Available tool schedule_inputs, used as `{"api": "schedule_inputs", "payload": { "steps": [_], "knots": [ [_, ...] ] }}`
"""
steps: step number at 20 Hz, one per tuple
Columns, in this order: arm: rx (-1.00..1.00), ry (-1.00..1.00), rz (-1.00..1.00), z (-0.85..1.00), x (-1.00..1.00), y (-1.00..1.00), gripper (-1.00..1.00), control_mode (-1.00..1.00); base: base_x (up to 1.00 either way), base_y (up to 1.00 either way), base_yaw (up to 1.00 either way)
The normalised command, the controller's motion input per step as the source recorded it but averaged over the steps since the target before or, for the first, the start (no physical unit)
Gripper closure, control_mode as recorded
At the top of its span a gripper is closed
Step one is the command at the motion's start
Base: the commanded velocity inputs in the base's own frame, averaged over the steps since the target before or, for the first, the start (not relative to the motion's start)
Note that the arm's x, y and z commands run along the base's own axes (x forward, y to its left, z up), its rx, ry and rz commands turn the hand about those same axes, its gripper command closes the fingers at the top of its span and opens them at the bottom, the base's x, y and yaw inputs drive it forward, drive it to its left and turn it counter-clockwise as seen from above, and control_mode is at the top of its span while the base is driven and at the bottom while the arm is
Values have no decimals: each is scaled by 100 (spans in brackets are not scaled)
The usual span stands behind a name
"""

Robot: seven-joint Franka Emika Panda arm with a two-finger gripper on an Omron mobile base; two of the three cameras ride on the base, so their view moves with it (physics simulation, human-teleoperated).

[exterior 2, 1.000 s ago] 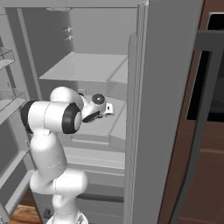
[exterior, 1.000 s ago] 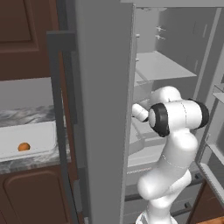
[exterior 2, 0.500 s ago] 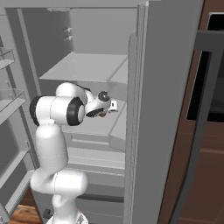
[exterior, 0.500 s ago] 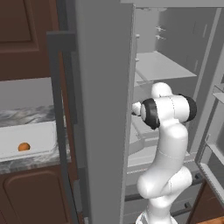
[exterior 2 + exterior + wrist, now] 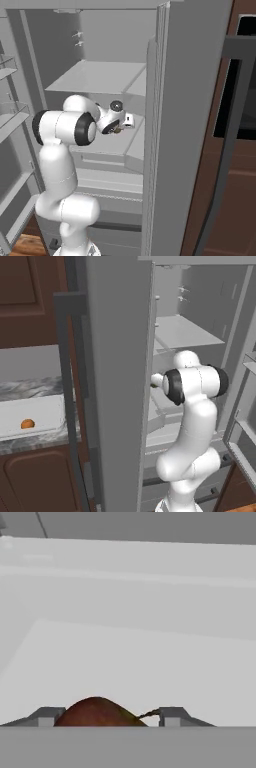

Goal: Pick the tangerine and apple from the fridge and place them inside the tupperware on the counter.

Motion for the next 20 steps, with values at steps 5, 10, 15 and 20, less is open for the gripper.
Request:
{"api": "schedule_inputs", "payload": {
  "steps": [5,10,15,20],
  "knots": [
    [0,-14,-9,0,-100,-5,100,-100,0,0,0],
    [3,-22,-10,2,-100,-23,100,-100,0,0,0],
    [3,-10,-2,57,-100,-43,100,-100,0,0,0],
    [0,0,0,93,-100,-6,100,-100,0,0,0]
  ]
}}
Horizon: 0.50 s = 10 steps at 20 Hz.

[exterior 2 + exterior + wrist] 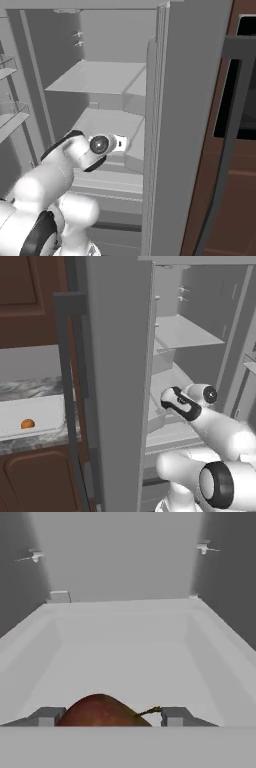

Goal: Pick the tangerine and apple from the fridge and place them inside the tupperware on the counter.

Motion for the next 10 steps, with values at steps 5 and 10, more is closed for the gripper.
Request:
{"api": "schedule_inputs", "payload": {
  "steps": [5,10],
  "knots": [
    [0,25,0,100,-93,0,100,-100,0,0,0],
    [-1,39,0,90,-92,5,100,-100,0,0,0]
  ]
}}
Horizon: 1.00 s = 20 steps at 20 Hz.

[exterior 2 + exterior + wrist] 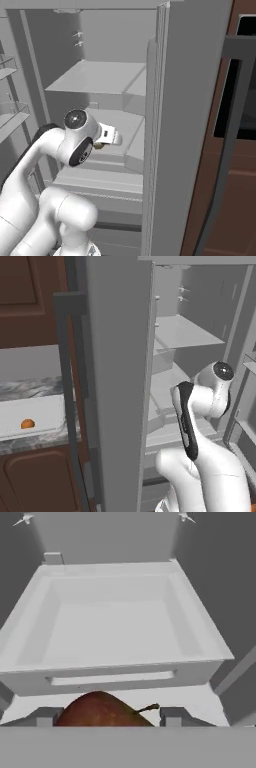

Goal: Pick the tangerine and apple from the fridge and place them inside the tupperware on the counter.

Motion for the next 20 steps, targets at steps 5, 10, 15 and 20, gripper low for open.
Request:
{"api": "schedule_inputs", "payload": {
  "steps": [5,10,15,20],
  "knots": [
    [0,9,0,100,-98,0,100,-100,0,0,0],
    [-1,-3,1,75,-32,17,100,-100,0,0,0],
    [-3,-3,2,7,3,30,100,100,-31,9,0],
    [0,0,0,0,0,0,100,100,-100,0,0]
  ]
}}
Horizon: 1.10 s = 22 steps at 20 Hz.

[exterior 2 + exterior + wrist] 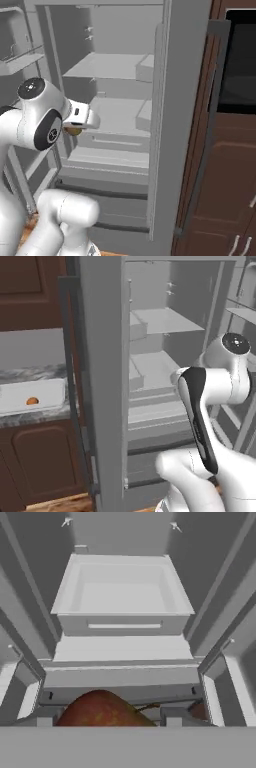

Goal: Pick the tangerine and apple from the fridge and place them inside the tupperware on the counter.

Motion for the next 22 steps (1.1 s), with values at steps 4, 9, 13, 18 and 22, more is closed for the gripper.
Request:
{"api": "schedule_inputs", "payload": {
  "steps": [4,9,13,18,22],
  "knots": [
    [0,0,0,0,0,0,100,100,-100,1,0],
    [0,0,0,0,0,0,100,100,-87,70,0],
    [0,0,0,0,0,0,100,100,-43,100,-3],
    [0,0,0,0,0,0,100,100,-5,100,-7],
    [0,0,0,0,0,0,100,100,52,100,-1]
  ]
}}
